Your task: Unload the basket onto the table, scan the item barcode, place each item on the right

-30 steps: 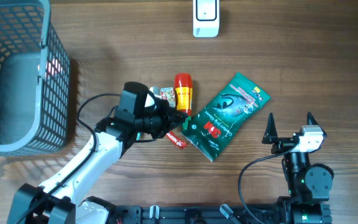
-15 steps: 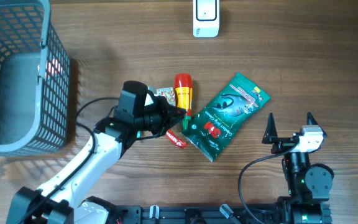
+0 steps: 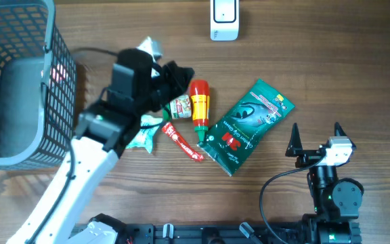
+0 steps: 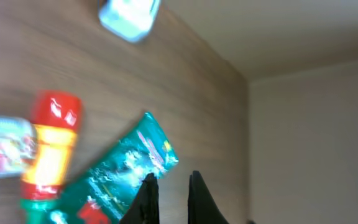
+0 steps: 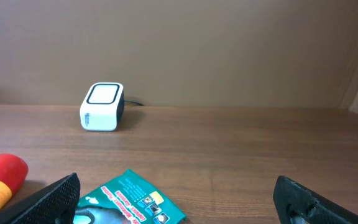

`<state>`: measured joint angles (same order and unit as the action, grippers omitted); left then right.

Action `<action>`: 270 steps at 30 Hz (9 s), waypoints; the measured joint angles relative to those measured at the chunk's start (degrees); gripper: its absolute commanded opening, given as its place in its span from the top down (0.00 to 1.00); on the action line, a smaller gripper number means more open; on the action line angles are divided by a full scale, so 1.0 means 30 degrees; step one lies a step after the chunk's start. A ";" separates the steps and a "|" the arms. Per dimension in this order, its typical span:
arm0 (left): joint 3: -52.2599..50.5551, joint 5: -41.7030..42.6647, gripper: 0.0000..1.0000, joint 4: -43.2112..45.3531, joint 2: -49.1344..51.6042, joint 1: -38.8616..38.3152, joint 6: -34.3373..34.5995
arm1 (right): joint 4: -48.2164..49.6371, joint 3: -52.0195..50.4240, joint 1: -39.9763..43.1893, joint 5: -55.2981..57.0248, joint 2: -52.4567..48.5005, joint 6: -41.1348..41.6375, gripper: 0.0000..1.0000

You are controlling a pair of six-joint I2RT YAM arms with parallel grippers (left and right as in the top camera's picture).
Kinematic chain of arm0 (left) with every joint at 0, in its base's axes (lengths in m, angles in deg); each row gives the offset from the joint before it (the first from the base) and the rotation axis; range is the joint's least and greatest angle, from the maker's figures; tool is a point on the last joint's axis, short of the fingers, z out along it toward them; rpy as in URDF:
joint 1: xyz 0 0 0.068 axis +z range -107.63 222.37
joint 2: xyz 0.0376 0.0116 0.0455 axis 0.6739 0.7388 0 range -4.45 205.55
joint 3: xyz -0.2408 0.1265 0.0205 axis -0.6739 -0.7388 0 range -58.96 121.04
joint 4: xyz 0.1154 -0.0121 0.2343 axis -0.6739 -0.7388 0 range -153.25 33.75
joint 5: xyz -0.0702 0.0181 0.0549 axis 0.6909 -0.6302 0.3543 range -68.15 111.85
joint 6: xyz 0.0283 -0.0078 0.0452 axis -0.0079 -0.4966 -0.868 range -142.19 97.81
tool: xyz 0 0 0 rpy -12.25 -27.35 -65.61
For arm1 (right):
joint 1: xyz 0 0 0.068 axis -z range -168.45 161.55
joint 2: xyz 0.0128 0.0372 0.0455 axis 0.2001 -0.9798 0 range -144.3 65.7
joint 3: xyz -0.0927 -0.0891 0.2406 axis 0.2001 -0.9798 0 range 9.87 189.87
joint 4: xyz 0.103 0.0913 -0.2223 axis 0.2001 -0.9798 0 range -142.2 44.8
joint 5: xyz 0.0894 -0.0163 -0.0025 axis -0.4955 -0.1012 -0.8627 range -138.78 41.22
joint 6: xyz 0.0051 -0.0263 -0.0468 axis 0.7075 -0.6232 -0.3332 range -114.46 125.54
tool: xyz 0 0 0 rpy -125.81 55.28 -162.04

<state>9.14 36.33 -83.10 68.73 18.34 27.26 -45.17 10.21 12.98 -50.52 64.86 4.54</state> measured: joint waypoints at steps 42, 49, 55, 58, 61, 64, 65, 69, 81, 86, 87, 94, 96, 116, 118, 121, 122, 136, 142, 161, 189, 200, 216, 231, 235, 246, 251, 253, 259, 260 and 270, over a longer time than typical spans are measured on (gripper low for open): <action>0.9945 -0.1013 0.96 -0.7410 1.3318 1.8455 0.2419 | -0.0007 0.0000 0.0000 0.0000 0.0000 0.0000 0.00; 0.9945 -0.0066 0.90 -0.5880 1.6152 1.7362 0.3650 | -0.0007 0.0000 0.0000 0.0000 0.0000 0.0000 0.00; 0.9945 0.0138 0.54 -0.5901 1.7143 1.7172 0.4656 | -0.0007 0.0000 0.0000 0.0000 0.0000 0.0000 0.00; 0.9945 0.0036 0.38 -0.5887 1.7187 1.7172 0.4903 | -0.0007 0.0000 0.0000 0.0000 0.0000 0.0000 0.00; 0.9945 -0.0306 0.40 -0.5901 1.7194 1.7172 0.4976 | -0.0007 0.0000 0.0000 0.0000 0.0000 0.0000 0.00; 0.9945 -0.0823 0.59 -0.5887 1.7194 1.7165 0.5034 | -0.0007 0.0000 0.0000 0.0000 0.0000 0.0000 0.00; 0.9945 -0.0918 0.64 -0.5894 1.7194 1.7158 0.5136 | -0.0007 0.0000 0.0000 0.0000 0.0000 0.0000 0.00; 0.9945 -0.1362 0.80 -0.5887 1.7201 1.6997 0.5144 | -0.0007 0.0000 0.0000 0.0000 0.0000 0.0000 0.00; 0.9777 -0.3665 0.96 -0.5639 1.7194 1.5679 0.4874 | -0.0007 0.0000 0.0000 0.0000 0.0000 0.0000 0.00; 0.9653 -0.4029 0.96 -0.5595 1.7099 1.5657 0.3206 | -0.0007 0.0000 0.0000 0.0000 0.0000 0.0000 0.00; 0.9624 -0.4044 0.96 -0.5661 1.7056 1.5679 0.2914 | -0.0007 0.0000 0.0000 0.0000 0.0000 0.0000 0.00; 0.8910 -0.4459 0.96 -0.7584 1.5052 1.7180 0.1552 | -0.0007 0.0000 0.0000 0.0000 0.0000 0.0000 0.00; 0.8765 -0.4481 0.96 -0.8080 1.3508 1.7711 0.1435 | -0.0007 0.0000 0.0000 -0.0007 0.0000 0.0000 0.00; 0.8859 -0.4605 0.00 -0.8633 0.9989 1.7537 0.0539 | -0.0007 0.0000 0.0000 0.0000 0.0000 0.0000 0.00; 0.8859 -0.4597 0.00 -0.8415 1.1052 1.7194 0.0539 | -0.0007 0.0000 0.0000 0.0000 0.0000 0.0000 0.00; 0.8852 -0.4597 0.00 -0.8153 1.2553 1.6633 0.0539 | -0.0007 0.0000 0.0000 0.0000 0.0000 0.0000 0.00; 0.8852 -0.4590 0.00 -0.8021 1.2968 1.6466 0.0539 | -0.0007 0.0000 0.0000 0.0000 0.0000 0.0000 0.00; 0.8939 -0.4663 0.00 -0.6812 1.6385 1.6130 0.0452 | -0.0007 0.0000 0.0000 0.0000 0.0000 0.0000 0.00; 0.9114 -0.4736 0.22 -0.6812 1.6546 1.6130 0.0000 | -0.0007 0.0000 0.0000 0.0000 0.0000 0.0000 0.00; 1.0411 -0.4568 0.80 -1.1591 1.6844 1.8163 -0.2616 | -0.0007 0.0000 0.0000 0.0000 0.0000 0.0000 0.00; 1.2342 -0.0780 0.86 -1.7252 -0.1916 1.6211 -0.2754 | -0.0007 0.0000 0.0000 0.0000 0.0000 0.0000 0.00; 0.4058 -0.1902 0.83 -1.3333 -0.2433 0.5938 -0.2594 | -0.0007 0.0000 0.0000 0.0000 0.0000 0.0000 0.00; -0.7373 -0.2113 0.60 -0.2958 0.3395 -0.1719 0.0816 | -0.0007 0.0000 0.0000 -0.0007 0.0000 0.0000 0.00; -0.5260 -0.2871 0.96 -0.3803 0.2994 -0.2353 0.1137 | -0.0007 0.0000 0.0000 0.0000 0.0000 0.0000 0.00; -0.4182 -0.3279 0.58 -0.3781 0.0940 -0.2353 0.0772 | -0.0007 0.0000 0.0000 -0.0007 0.0000 0.0000 0.00; -0.4124 -0.3905 0.96 -0.5960 0.0335 -0.2353 0.0262 | -0.0007 0.0000 0.0000 0.0000 0.0000 0.0000 0.00; -0.4124 -0.4029 0.96 -0.5479 0.0758 -0.2353 0.0262 | -0.0007 0.0000 0.0000 -0.0007 0.0000 0.0000 0.00; -0.4124 -0.3934 0.96 -0.4750 0.0750 -0.2346 0.0262 | -0.0007 0.0000 0.0000 0.0000 -0.0007 0.0000 0.00; -0.4124 -0.2586 0.96 -0.3585 0.0488 -0.2346 -0.0277 | -0.0007 0.0000 0.0000 0.0000 0.0000 0.0000 0.00; -0.4124 -0.2018 0.96 -0.3432 0.0401 -0.2346 -0.0627 | -0.0007 0.0000 0.0000 0.0000 0.0000 0.0000 0.00; -0.4124 0.0670 0.96 -0.3759 0.0313 -0.2353 -0.2397 | -0.0007 0.0000 0.0000 -0.0007 0.0000 0.0000 0.00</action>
<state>-3.23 38.34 -94.37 69.67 11.28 20.07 -45.19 10.21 12.98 -50.54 64.86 4.54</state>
